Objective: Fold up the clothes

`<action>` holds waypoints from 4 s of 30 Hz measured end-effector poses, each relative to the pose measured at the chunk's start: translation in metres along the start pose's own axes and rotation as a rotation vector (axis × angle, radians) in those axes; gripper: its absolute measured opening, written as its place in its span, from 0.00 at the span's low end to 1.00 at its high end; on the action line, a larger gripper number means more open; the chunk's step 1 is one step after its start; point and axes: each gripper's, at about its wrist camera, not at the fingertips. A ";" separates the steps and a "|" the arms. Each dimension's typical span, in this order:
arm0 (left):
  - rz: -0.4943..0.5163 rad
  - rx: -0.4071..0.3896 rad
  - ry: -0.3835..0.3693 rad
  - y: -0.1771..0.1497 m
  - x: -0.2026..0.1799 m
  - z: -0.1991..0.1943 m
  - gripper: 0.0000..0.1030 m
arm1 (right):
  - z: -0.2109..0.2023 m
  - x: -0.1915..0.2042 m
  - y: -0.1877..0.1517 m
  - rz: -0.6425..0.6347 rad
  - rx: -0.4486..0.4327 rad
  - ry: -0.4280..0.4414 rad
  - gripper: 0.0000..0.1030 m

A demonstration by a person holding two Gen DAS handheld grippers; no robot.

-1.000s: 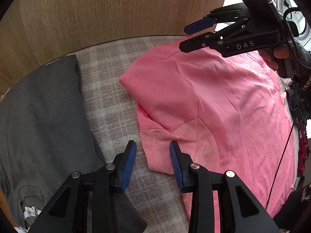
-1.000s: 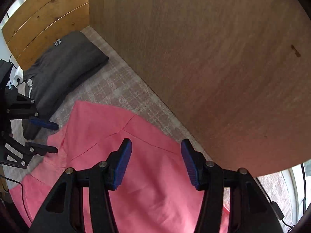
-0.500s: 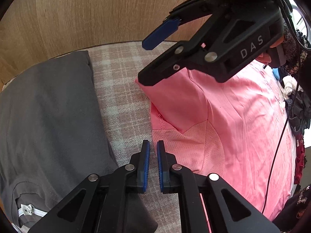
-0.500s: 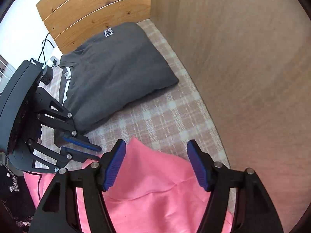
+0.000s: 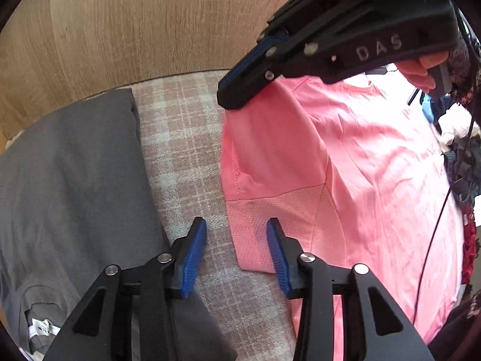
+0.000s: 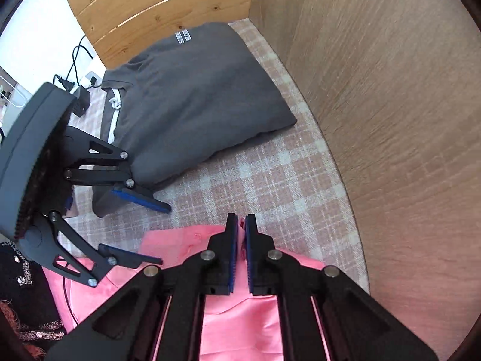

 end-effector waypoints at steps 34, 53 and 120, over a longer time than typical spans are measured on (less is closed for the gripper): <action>0.020 -0.034 0.050 0.047 0.031 -0.016 0.46 | 0.029 -0.036 -0.038 -0.069 0.110 -0.138 0.43; 0.077 0.085 -0.107 0.049 -0.002 -0.010 0.48 | -0.053 0.090 -0.152 -0.079 -0.050 -0.395 0.04; 0.203 0.064 0.000 0.083 -0.093 0.057 0.17 | -0.120 -0.053 -0.274 0.679 -0.210 -0.403 0.46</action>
Point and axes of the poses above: each gripper's, at about its wrist camera, not at the fingertips, and z roughly the way its jaws point, x to its left, y to its top, and after that the axes turned 12 degrees about -z, right-handed
